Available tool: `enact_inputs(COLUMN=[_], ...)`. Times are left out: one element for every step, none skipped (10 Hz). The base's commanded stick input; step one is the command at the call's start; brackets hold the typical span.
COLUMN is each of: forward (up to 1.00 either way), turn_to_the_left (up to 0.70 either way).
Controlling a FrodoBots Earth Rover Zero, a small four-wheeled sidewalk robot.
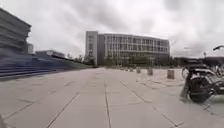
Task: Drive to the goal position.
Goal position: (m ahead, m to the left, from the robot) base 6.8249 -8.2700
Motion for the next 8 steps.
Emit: enact_inputs(forward=[0.7, 0.7, 0.7, 0.7, 0.7, 0.7, 0.7, 0.7], turn_to_the_left=[0.0, 0.0, 0.0, 0.0, 0.0, 0.0, 0.0, 0.0])
